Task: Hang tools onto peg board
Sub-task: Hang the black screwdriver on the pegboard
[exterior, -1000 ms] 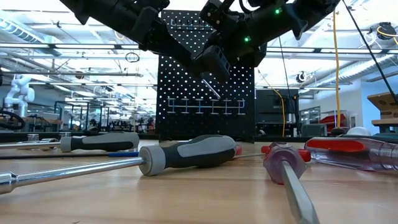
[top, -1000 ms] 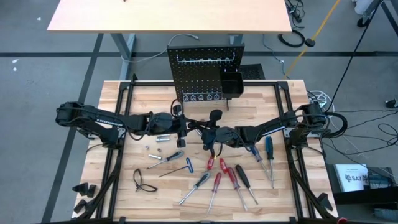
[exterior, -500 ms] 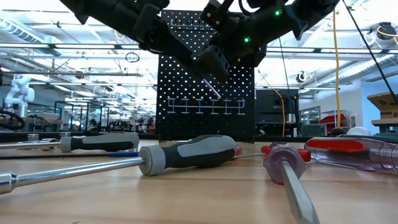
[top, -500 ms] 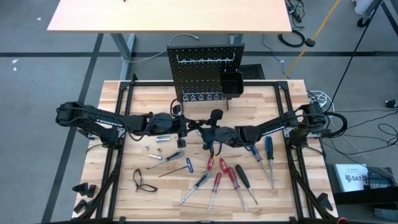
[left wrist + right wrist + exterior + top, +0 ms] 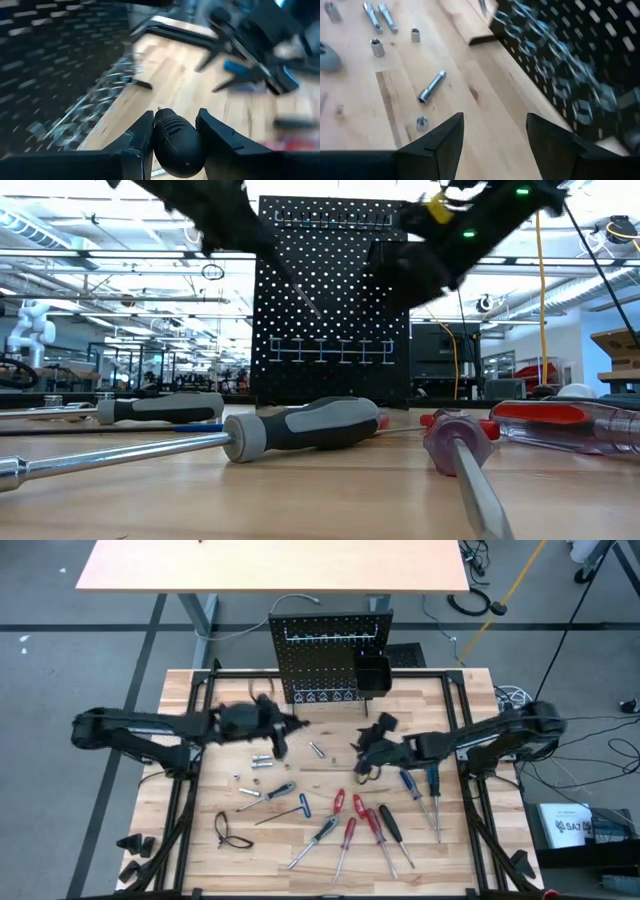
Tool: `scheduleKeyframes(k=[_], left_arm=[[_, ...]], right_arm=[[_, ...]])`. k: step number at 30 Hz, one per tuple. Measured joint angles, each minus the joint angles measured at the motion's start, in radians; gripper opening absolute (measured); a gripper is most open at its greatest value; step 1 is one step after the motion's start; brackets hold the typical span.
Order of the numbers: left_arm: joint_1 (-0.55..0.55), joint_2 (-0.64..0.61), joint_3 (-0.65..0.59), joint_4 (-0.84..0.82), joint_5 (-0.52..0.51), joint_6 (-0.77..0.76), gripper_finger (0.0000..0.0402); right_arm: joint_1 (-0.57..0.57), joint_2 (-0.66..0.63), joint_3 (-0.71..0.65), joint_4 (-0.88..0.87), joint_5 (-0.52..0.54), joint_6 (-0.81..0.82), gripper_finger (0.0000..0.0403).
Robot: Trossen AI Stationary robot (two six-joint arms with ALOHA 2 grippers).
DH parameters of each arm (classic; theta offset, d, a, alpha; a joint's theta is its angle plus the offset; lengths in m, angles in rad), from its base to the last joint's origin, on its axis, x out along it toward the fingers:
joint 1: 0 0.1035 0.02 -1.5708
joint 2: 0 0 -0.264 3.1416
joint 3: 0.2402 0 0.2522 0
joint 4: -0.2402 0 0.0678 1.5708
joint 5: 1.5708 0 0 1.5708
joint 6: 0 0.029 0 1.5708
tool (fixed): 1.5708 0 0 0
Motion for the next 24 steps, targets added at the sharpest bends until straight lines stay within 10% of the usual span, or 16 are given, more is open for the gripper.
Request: scheduleKeyframes(k=[10, 24], left_arm=[[0.332, 0.179, 0.380, -0.318, 0.518, -0.082, 0.0119], [0.294, 0.380, 0.492, -0.176, 0.460, 0.180, 0.0119]], right_arm=[[-0.009, -0.365, -0.284, -0.001, -0.054, 0.404, 0.0199], [-0.015, -0.395, -0.298, 0.016, 0.119, 0.525, 0.0199]])
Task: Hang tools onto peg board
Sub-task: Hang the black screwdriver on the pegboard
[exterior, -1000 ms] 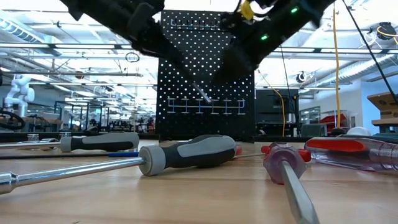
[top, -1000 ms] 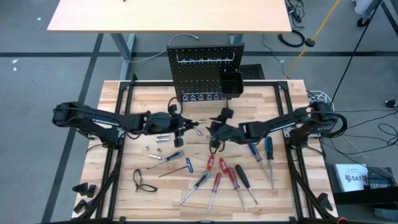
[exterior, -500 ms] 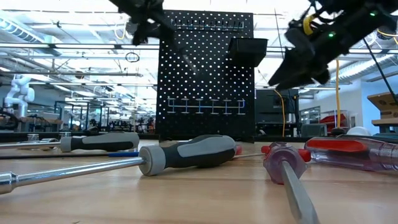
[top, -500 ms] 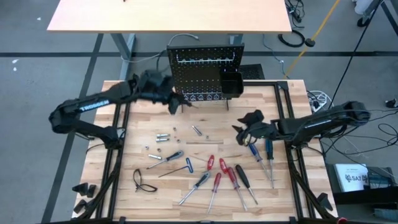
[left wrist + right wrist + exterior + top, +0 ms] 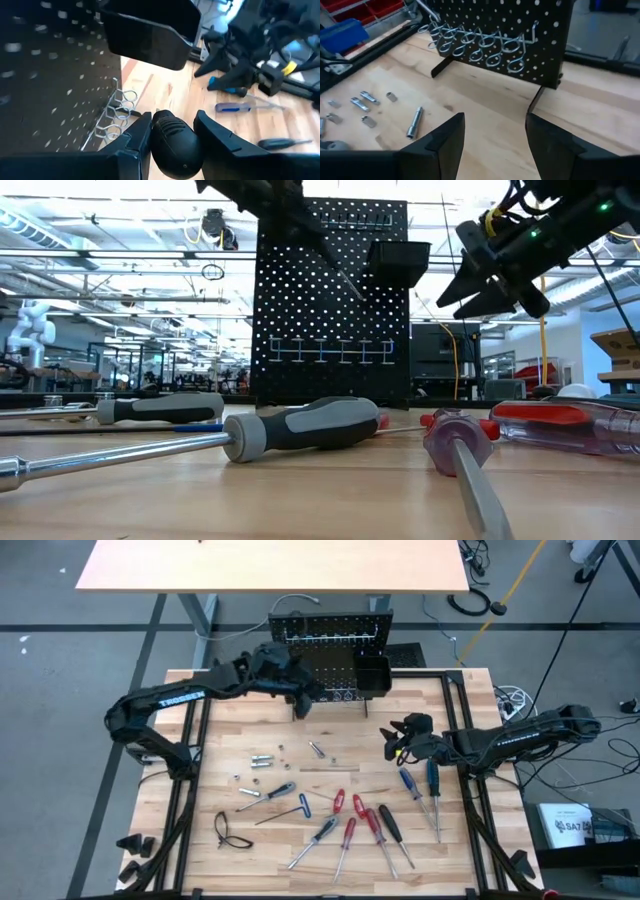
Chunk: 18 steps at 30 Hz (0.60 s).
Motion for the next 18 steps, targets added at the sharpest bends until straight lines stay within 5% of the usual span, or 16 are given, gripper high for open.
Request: scheduleKeyframes(k=[18], left_arm=[[-0.059, 0.176, 0.000, 0.201, -0.173, 0.154, 0.0119]], right_arm=[[-0.016, 0.005, 0.000, -0.001, -0.008, -0.119, 0.0199]])
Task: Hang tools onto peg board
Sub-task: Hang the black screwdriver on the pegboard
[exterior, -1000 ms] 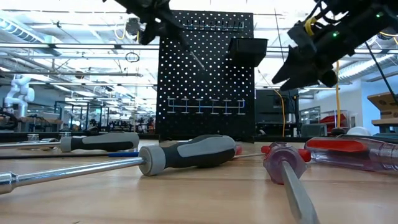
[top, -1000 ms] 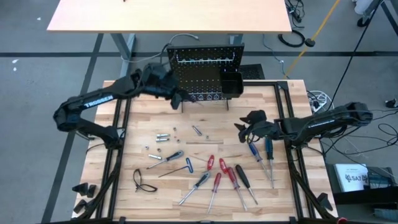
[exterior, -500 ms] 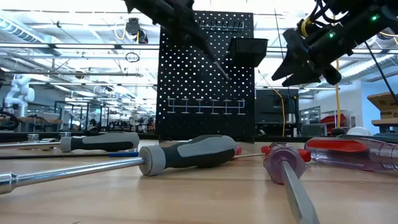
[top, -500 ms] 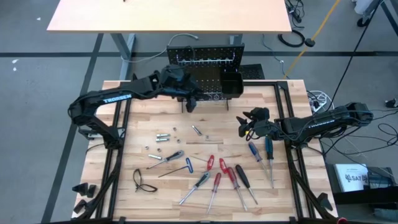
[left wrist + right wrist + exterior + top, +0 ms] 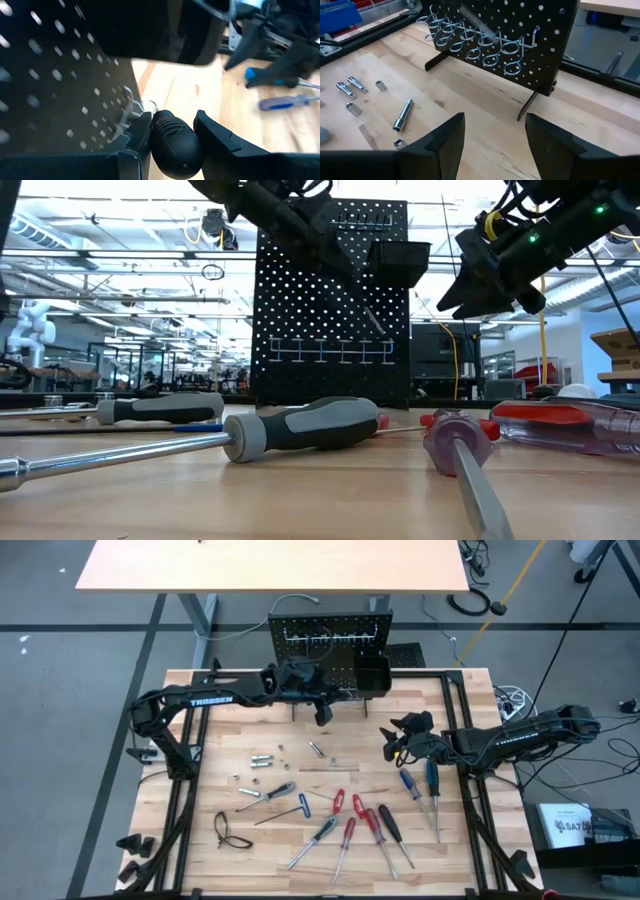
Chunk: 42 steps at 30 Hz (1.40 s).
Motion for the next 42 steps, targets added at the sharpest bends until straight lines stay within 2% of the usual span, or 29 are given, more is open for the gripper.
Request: scheduleKeyframes(k=[6, 13, 23, 30, 34, 42], left_arm=[[-0.013, 0.007, 0.000, 0.031, -0.064, 0.080, 0.0119], [-0.014, 0.007, 0.000, 0.024, -0.062, 0.147, 0.0119], [-0.019, 0.042, 0.001, 0.057, -0.043, 0.168, 0.0119], [-0.024, 0.085, 0.081, -0.005, -0.042, 0.211, 0.0119], [-0.014, 0.092, 0.158, -0.120, -0.037, 0.212, 0.0119], [0.027, 0.096, 0.228, -0.199, 0.022, 0.202, 0.0119]], right_arm=[[-0.004, 0.000, 0.000, -0.006, -0.027, -0.012, 0.0199], [-0.005, 0.000, 0.000, -0.005, -0.027, -0.010, 0.0199], [-0.006, 0.000, 0.000, 0.008, -0.043, 0.009, 0.0199], [-0.009, 0.000, 0.000, 0.017, -0.057, 0.015, 0.0198], [-0.009, 0.000, 0.000, 0.016, -0.079, 0.027, 0.0198], [-0.010, 0.000, 0.000, 0.016, -0.075, 0.027, 0.0198]])
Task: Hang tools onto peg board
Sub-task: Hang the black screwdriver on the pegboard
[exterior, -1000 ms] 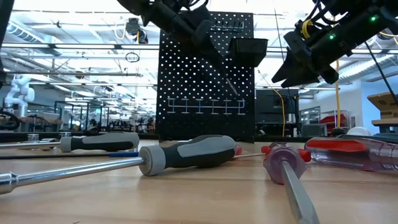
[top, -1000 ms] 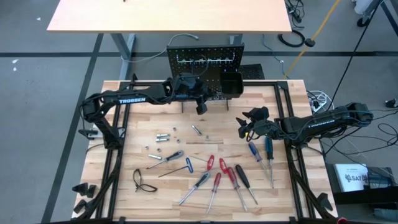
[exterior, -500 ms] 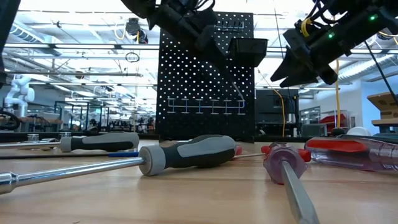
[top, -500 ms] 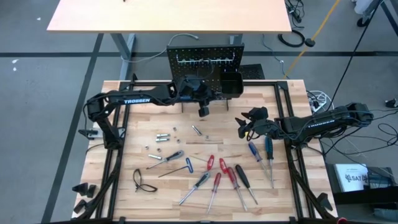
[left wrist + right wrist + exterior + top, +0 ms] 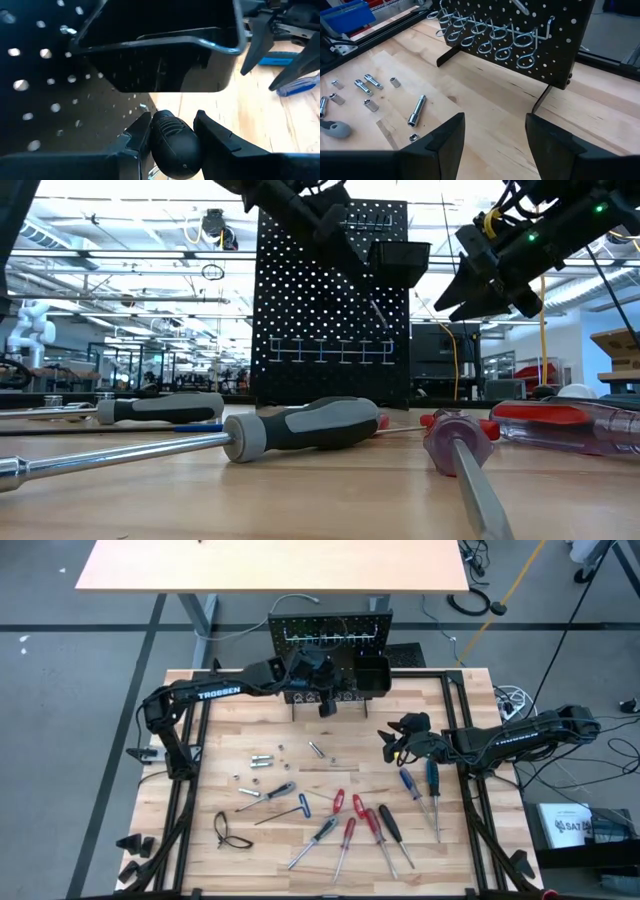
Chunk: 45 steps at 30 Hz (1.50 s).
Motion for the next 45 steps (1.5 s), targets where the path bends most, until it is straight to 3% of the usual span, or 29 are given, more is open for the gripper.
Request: scheduleKeyframes(k=[8, 14, 45], left_arm=[[0.010, 0.106, 0.156, -0.186, 0.066, 0.001, 0.0119], [0.008, 0.163, 0.237, -0.196, 0.087, 0.027, 0.0119], [0.007, 0.169, 0.239, -0.243, 0.054, 0.078, 0.0119]], right_arm=[[0.000, 0.000, 0.000, 0.002, 0.001, -0.013, 0.0198], [0.000, 0.000, 0.000, 0.002, -0.001, -0.014, 0.0198], [0.000, 0.000, 0.000, -0.001, 0.000, -0.011, 0.0198]])
